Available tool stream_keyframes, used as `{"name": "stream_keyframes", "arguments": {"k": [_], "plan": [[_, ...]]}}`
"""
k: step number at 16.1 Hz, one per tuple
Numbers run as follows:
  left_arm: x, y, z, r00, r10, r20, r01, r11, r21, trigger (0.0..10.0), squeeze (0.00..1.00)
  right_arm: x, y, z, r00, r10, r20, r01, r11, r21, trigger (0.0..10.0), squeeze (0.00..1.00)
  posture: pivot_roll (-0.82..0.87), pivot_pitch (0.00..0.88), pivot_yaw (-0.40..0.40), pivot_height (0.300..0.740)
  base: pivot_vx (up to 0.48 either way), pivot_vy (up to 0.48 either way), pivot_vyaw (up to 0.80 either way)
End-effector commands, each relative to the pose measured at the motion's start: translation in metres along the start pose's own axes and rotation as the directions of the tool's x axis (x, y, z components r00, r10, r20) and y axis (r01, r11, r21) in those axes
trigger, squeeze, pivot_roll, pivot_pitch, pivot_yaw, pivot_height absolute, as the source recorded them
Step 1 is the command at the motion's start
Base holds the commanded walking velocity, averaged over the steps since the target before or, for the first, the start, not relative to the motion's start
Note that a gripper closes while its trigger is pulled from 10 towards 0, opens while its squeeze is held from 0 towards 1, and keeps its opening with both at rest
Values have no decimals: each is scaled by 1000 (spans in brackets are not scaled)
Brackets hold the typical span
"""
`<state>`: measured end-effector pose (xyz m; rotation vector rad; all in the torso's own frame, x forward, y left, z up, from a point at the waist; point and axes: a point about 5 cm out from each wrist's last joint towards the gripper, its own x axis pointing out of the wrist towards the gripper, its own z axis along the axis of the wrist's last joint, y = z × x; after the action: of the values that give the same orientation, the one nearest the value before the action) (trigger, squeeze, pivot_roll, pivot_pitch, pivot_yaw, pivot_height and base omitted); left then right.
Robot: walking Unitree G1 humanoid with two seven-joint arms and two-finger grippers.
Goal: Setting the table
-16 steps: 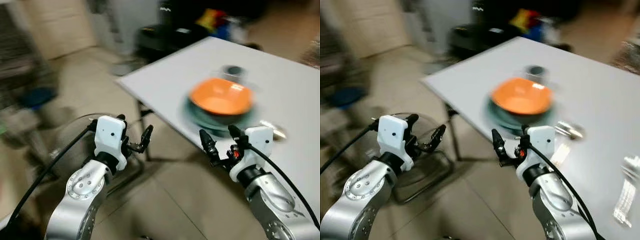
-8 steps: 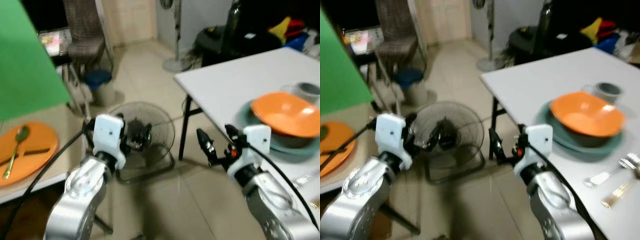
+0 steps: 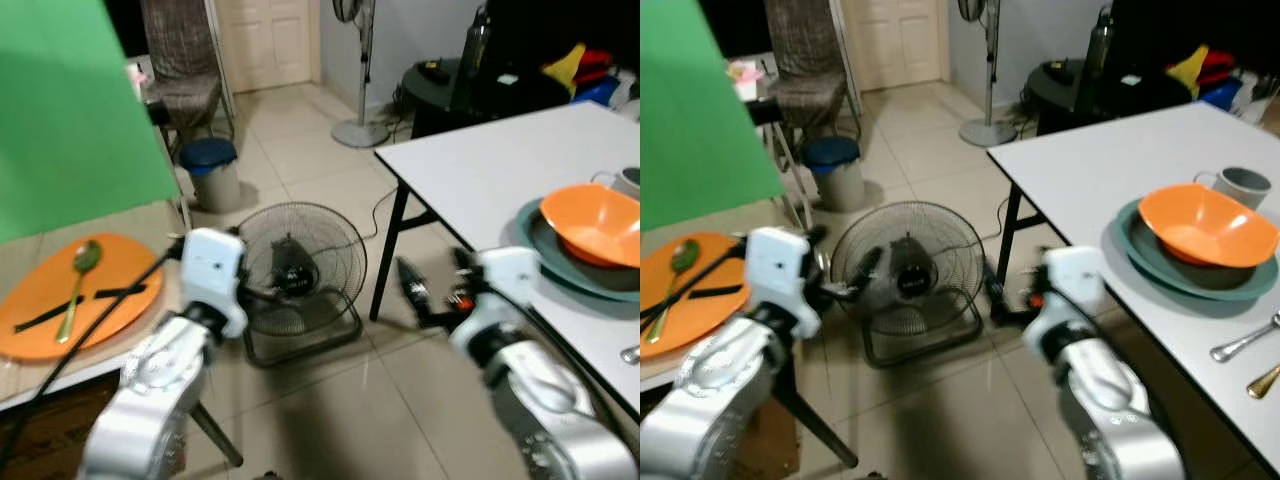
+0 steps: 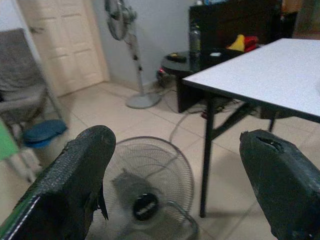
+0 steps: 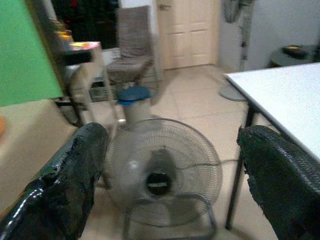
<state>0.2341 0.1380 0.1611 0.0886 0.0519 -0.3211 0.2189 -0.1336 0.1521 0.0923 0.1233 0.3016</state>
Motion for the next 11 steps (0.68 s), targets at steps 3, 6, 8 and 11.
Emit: {"name": "stream_keyframes", "arguments": {"k": [3, 6, 8, 11], "plan": [[1, -3, 1, 1000, -7, 2, 7, 1000, -6, 10000, 0, -1, -3, -1, 1000, -3, 6, 3, 1000, 17, 10000, 1000, 100, 0, 55, 740, 0, 247, 0], [0, -3, 1, 1000, -10, 2, 10, 1000, -7, 10000, 0, -2, -1, -2, 1000, 9, 8, -10, 1000, 23, 10000, 1000, 100, 0, 55, 740, 0, 240, 0], [0, -3, 1, 1000, -12, 1, 12, 1000, -8, 10000, 0, -3, 1, -2, 1000, 21, 7, -22, 999, 24, 10000, 1000, 101, 0, 53, 740, 0, 246, 0], [0, -3, 1, 1000, -11, 2, 11, 1000, -9, 10000, 0, -2, 2, -2, 999, 38, 5, -38, 999, 23, 10000, 1000, 102, 0, 53, 740, 0, 260, 192]]}}
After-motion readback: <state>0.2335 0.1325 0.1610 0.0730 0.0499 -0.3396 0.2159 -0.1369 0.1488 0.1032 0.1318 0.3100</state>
